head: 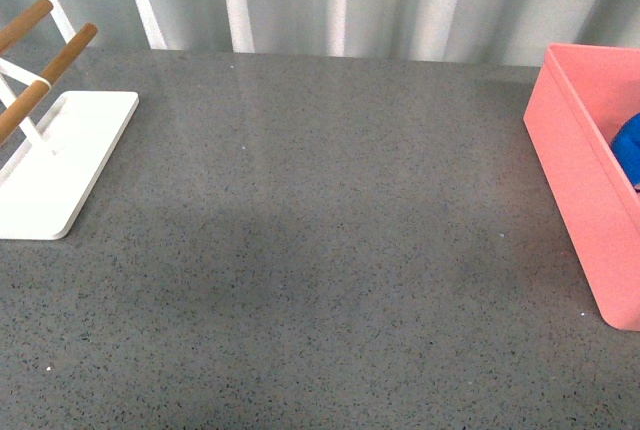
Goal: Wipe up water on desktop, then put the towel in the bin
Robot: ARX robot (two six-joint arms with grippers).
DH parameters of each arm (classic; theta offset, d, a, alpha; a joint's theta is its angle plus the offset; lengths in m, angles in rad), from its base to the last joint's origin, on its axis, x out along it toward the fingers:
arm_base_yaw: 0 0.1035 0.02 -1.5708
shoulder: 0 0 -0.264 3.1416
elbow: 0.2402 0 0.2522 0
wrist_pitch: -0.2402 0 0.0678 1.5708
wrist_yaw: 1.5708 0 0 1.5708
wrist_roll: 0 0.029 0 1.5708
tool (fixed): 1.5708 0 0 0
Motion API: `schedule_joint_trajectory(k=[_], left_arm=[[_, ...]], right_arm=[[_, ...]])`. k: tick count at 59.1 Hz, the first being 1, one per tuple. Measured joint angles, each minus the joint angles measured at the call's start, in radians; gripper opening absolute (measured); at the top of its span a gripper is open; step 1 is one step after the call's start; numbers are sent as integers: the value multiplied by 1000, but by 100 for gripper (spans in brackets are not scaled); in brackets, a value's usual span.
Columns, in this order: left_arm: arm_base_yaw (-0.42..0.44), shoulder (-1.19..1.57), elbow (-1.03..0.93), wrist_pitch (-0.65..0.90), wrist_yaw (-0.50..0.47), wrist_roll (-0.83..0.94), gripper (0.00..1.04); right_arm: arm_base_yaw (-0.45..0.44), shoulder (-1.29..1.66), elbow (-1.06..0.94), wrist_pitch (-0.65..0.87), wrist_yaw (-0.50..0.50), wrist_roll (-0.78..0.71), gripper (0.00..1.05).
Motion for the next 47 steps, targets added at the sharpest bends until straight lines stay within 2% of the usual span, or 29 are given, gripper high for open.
schedule_joint_trajectory(k=[3, 7, 24, 26, 28, 39, 47], left_arm=[[0, 0, 0, 0, 0, 0, 98], [0, 0, 0, 0, 0, 0, 98], [0, -1, 0, 0, 0, 0, 98], [0, -1, 0, 0, 0, 0, 98], [0, -1, 0, 0, 0, 0, 98], [0, -1, 0, 0, 0, 0, 98], [0, -1, 0, 0, 0, 0, 98]], right_arm=[[0, -14, 0, -15, 0, 0, 3], [0, -138, 0, -174, 3, 0, 3], [0, -177, 0, -184, 3, 0, 4], [0, -177, 0, -184, 3, 0, 9], [0, -177, 0, -184, 3, 0, 19], [0, -177, 0, -184, 3, 0, 50], [0, -177, 0, -184, 3, 0, 83]])
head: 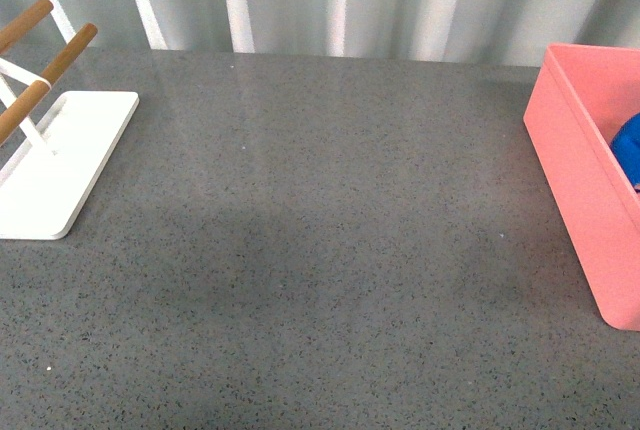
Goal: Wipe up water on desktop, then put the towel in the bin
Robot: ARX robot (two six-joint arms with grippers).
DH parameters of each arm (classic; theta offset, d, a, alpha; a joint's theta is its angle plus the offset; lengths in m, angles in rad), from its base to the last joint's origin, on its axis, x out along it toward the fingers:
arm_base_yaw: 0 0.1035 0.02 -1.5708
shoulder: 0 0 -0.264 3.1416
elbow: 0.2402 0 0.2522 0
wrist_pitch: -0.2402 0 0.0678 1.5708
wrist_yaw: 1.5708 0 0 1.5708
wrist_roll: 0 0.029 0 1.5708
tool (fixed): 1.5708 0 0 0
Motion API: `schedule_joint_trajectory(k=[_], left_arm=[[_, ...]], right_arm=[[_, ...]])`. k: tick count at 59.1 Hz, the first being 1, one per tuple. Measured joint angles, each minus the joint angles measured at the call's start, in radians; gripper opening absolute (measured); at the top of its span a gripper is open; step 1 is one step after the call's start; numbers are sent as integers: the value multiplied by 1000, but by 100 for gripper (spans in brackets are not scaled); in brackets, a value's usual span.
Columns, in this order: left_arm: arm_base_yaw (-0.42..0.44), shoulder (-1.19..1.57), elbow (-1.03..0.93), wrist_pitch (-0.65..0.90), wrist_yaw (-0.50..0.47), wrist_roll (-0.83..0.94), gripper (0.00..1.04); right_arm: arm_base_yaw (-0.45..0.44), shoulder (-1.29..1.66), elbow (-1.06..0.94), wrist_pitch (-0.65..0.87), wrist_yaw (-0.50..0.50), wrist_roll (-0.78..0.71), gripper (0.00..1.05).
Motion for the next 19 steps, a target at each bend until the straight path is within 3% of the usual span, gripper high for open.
schedule_joint_trajectory(k=[6, 19], left_arm=[[0, 0, 0, 0, 0, 0, 98], [0, 0, 0, 0, 0, 0, 98]], right_arm=[[0, 0, 0, 0, 0, 1, 99], [0, 0, 0, 0, 0, 1, 98]])
